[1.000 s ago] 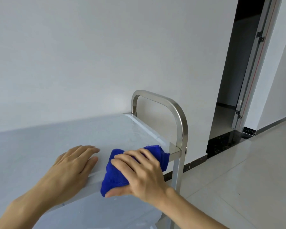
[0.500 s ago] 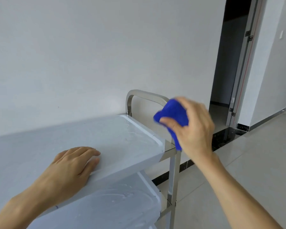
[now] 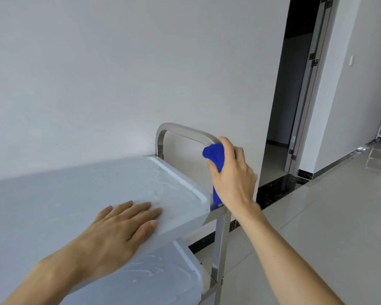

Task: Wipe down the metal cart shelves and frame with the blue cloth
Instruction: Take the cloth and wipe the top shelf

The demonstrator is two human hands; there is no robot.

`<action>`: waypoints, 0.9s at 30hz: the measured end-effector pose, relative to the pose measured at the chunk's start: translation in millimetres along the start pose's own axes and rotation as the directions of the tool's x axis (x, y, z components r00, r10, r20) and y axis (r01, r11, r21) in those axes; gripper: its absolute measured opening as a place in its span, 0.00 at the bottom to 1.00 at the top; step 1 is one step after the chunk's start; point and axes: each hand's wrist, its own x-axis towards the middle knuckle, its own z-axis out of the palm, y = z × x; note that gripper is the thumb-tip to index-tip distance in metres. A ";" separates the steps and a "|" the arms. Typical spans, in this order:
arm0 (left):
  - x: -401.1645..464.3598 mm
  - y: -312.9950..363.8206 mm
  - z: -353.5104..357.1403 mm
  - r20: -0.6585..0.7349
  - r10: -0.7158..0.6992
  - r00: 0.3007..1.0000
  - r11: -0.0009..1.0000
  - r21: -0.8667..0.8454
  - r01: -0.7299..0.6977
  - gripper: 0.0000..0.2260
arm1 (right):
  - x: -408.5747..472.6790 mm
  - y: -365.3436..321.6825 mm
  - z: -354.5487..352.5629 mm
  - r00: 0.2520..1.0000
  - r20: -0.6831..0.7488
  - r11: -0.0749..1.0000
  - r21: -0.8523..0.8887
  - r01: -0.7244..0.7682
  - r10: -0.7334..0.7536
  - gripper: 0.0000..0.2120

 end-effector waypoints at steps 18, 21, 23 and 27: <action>8.8 -6.2 -19.2 0.031 0.051 0.998 0.998 0.047 -0.052 0.30 | -1.6 -0.5 -28.2 0.978 0.208 0.997 0.079 -0.008 -0.009 0.18; 14.8 -14.3 -32.1 0.058 0.047 0.997 0.998 0.043 -0.049 0.30 | 8.8 -12.3 -23.0 0.983 0.180 0.988 -0.143 0.051 -0.025 0.20; 15.9 -20.9 -33.9 0.074 0.012 0.997 1.000 0.027 -0.014 0.29 | 32.7 -23.6 -17.8 0.976 0.198 0.939 -0.312 0.146 -0.086 0.20; 17.0 -35.9 -37.2 0.161 0.044 0.986 0.999 0.003 -0.045 0.27 | 104.6 -50.3 1.9 0.889 0.446 0.917 -0.305 0.257 -0.101 0.17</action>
